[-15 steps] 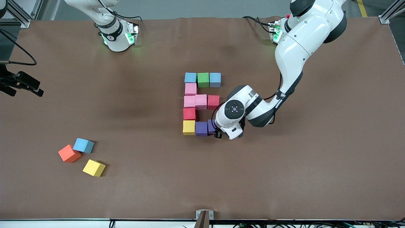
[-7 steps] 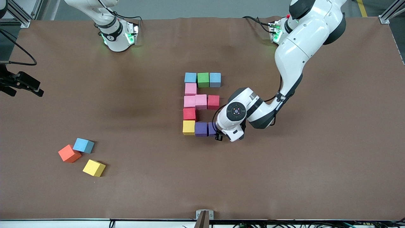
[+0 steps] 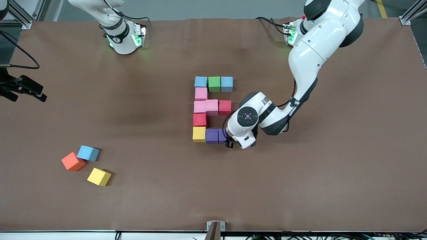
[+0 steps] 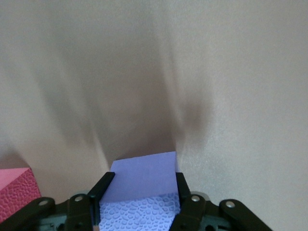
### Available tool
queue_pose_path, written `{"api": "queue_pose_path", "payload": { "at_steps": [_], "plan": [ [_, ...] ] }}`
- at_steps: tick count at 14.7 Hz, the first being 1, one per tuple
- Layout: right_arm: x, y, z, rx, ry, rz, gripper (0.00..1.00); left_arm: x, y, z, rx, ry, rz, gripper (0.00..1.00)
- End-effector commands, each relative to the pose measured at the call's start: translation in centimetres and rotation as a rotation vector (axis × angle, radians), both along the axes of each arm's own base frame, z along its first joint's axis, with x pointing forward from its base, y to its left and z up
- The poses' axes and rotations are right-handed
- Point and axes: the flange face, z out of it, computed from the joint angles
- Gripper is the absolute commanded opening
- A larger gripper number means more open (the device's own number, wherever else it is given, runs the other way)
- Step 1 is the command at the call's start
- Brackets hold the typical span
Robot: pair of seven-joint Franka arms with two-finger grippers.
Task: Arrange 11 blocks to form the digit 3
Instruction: 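Lower the purple block beside the first purple block with the left gripper, then open the left gripper and lift it away from the figure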
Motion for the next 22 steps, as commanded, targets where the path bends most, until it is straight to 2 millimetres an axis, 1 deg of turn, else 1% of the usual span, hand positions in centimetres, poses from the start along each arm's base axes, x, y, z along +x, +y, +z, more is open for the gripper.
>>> {"api": "queue_pose_path", "payload": {
  "at_steps": [1,2,4,5,6,8,10,11,13,15,17,18,19,20,21,22],
  "plan": [
    [0.1,0.2,0.2,-0.006,-0.003,0.007,1.0,0.4,-0.7,-0.3,-0.014,-0.004,0.005,0.09],
    [0.2,0.2,0.2,-0.006,-0.006,0.007,1.0,0.3,-0.7,-0.4,-0.013,-0.003,0.005,0.11],
    [0.1,0.1,0.2,-0.006,-0.003,0.006,1.0,0.2,-0.8,-0.6,-0.011,0.001,0.001,0.31],
    [0.1,0.2,0.2,-0.006,-0.003,0.007,1.0,0.2,-0.8,-0.8,-0.011,0.001,-0.004,0.56],
    [0.1,0.2,0.2,-0.006,-0.003,0.007,1.0,0.1,-0.8,-1.0,-0.008,0.001,-0.011,1.0],
    [0.2,0.2,0.2,-0.006,-0.004,0.007,1.0,0.1,-0.8,-0.7,-0.007,-0.004,-0.012,1.0],
    [0.2,0.2,0.2,-0.006,-0.006,0.007,1.0,0.3,-0.7,0.5,0.0,-0.015,-0.015,1.0],
    [0.2,0.2,0.2,-0.006,-0.006,0.007,1.0,0.6,-0.6,2.3,0.001,-0.036,-0.018,1.0],
    [0.2,0.0,0.3,-0.006,-0.007,0.006,1.0,0.7,0.1,6.5,0.043,-0.034,-0.026,1.0],
    [0.2,0.0,0.2,-0.006,-0.006,0.004,1.0,0.0,0.3,12.6,0.079,-0.061,-0.086,1.0],
    [0.3,0.0,0.0,-0.006,-0.003,0.004,1.0,-0.8,1.4,18.9,0.115,-0.094,-0.23,1.0],
    [0.3,0.0,-0.1,-0.004,-0.001,0.002,1.0,-0.5,3.1,21.3,0.137,-0.104,-0.265,1.0],
    [0.3,0.1,-0.1,-0.004,-0.001,0.004,1.0,0.3,5.3,23.8,0.152,-0.121,-0.3,1.0],
    [0.3,0.2,-0.1,-0.003,-0.001,0.005,1.0,0.4,6.6,25.9,0.161,-0.143,-0.371,1.0],
    [0.3,0.3,0.0,-0.001,-0.003,0.007,1.0,0.9,8.8,27.8,0.176,-0.155,-0.463,1.0],
    [0.3,0.4,0.0,-0.001,-0.003,0.007,1.0,1.5,11.1,29.3,0.192,-0.156,-0.538,1.0]
  ]
}}
